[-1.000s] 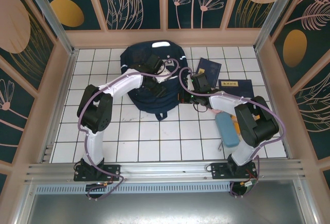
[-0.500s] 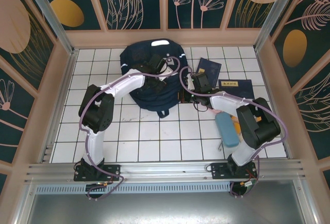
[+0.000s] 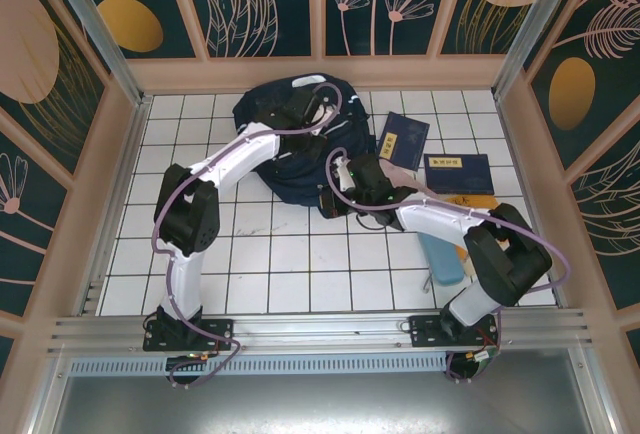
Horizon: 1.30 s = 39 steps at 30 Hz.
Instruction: Pack the student bag
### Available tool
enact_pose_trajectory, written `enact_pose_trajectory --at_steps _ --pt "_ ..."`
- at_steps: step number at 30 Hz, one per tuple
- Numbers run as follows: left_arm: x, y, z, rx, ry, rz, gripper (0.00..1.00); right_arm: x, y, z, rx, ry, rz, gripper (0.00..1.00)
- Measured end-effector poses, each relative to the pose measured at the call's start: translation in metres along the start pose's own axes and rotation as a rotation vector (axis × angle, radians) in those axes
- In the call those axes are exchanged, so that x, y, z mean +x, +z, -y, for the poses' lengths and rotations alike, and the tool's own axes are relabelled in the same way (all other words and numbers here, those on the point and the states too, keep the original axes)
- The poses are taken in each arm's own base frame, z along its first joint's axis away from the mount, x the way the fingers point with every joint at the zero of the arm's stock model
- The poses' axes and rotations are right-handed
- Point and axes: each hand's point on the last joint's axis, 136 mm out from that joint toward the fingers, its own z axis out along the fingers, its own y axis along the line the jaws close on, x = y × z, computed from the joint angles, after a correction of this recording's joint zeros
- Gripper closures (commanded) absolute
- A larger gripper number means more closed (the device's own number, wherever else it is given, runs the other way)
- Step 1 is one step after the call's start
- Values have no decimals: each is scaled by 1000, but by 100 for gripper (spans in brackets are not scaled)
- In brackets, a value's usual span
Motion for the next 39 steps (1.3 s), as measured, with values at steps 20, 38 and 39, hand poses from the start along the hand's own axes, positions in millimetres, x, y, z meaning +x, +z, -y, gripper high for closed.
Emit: enact_pose_trajectory --at_steps 20,38,39 --pt "-11 -15 8 107 -92 -7 100 -2 62 -49 47 -136 88 64" --pt "-5 -12 4 142 -119 46 100 -79 -66 39 -127 414 382 28" --pt "-6 -14 3 141 -120 53 100 -80 -65 45 -127 452 384 28"
